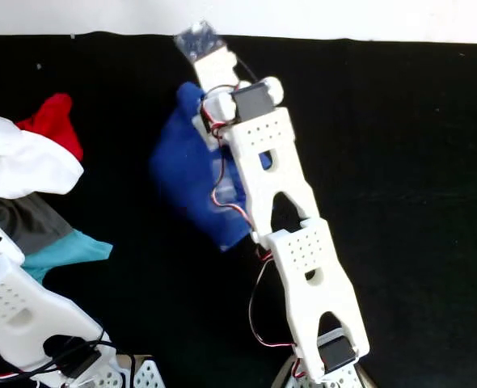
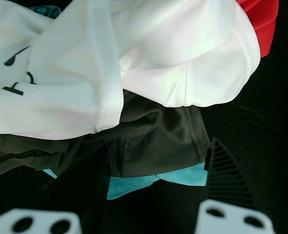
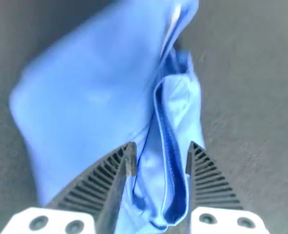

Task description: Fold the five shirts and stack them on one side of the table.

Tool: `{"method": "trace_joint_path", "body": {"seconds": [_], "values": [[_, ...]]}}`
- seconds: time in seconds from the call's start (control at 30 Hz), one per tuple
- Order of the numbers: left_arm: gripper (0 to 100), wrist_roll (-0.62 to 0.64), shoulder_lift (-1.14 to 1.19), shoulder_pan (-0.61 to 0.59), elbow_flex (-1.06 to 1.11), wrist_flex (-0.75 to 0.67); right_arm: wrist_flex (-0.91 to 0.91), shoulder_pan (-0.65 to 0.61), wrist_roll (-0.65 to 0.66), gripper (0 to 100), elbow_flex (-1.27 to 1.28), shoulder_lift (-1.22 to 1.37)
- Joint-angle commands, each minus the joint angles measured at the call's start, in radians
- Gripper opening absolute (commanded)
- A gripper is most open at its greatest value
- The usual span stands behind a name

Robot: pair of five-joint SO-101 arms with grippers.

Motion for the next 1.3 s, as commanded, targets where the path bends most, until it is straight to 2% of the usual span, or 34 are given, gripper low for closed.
{"method": "trace_joint_path", "body": {"seconds": [0.0, 0.17, 0.3, 0.37, 0.53, 0.8, 1.03, 1.27], "values": [[28, 0.009, -0.047, 0.013, -0.007, 0.003, 0.008, 0.030, 0.009, 16.6, 0.088, -0.068], [28, 0.009, -0.047, 0.013, -0.007, 0.003, 0.007, 0.070, 0.011, 17.4, 0.171, -0.068], [28, 0.009, -0.045, 0.015, -0.007, 0.003, 0.008, 0.087, 0.009, 30.7, 0.257, -0.068], [28, 0.009, -0.045, 0.015, -0.007, 0.003, 0.008, 0.082, 0.011, 33.4, 0.300, -0.070], [28, 0.008, -0.045, 0.015, -0.007, 0.002, 0.012, 0.019, 0.011, 26.2, 0.329, -0.077], [28, 0.008, -0.045, 0.013, -0.007, 0.002, 0.015, -0.031, 0.008, 26.2, 0.340, -0.171], [28, 0.008, -0.045, 0.012, -0.007, 0.002, -0.001, -0.082, 0.012, 26.2, 0.702, -0.302], [28, 0.008, -0.045, 0.013, -0.007, 0.002, -0.168, -0.084, 0.012, 26.2, 0.811, -0.297]]}}
